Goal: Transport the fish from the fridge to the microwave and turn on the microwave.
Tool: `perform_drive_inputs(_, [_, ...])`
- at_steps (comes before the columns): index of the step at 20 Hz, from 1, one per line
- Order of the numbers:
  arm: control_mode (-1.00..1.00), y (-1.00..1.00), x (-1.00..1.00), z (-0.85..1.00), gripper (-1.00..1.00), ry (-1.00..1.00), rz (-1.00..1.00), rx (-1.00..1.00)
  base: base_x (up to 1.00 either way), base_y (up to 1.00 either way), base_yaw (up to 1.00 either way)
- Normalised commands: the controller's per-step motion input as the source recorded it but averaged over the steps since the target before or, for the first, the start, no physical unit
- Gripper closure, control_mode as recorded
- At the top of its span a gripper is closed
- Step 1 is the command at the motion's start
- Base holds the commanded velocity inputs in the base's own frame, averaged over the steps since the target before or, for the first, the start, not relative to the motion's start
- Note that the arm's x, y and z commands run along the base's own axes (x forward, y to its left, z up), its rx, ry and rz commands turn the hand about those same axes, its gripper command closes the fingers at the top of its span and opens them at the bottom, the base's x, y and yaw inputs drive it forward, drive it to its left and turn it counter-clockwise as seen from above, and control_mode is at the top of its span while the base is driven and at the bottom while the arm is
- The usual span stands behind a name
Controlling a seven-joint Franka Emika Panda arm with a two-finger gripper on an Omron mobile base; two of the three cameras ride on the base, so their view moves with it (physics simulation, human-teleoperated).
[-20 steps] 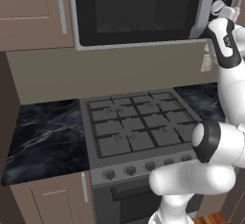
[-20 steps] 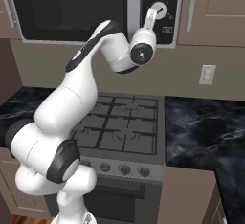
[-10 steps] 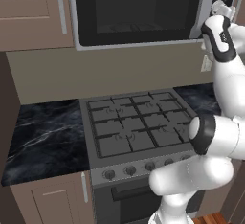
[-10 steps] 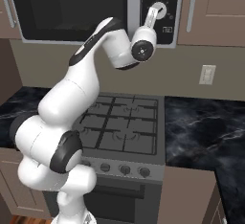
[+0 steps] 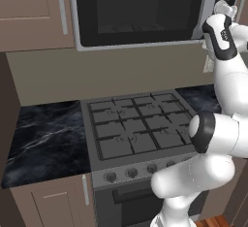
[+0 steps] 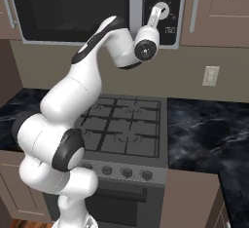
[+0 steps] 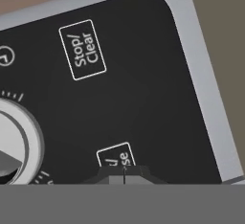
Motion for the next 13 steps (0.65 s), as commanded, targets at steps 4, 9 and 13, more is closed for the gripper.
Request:
perform_drive_inputs(4, [-1.00,-0.07,0.20,0.00,1.00,0.00,0.00,0.00,0.00,0.00,0.00])
perform_drive_inputs(9, [-1.00,-0.17,0.37,-0.05,1.00,0.00,0.00,0.00,0.00,0.00,0.00])
perform_drive_inputs(13, [-1.00,-0.19,0.29,-0.06,1.00,0.00,0.00,0.00,0.00,0.00,0.00])
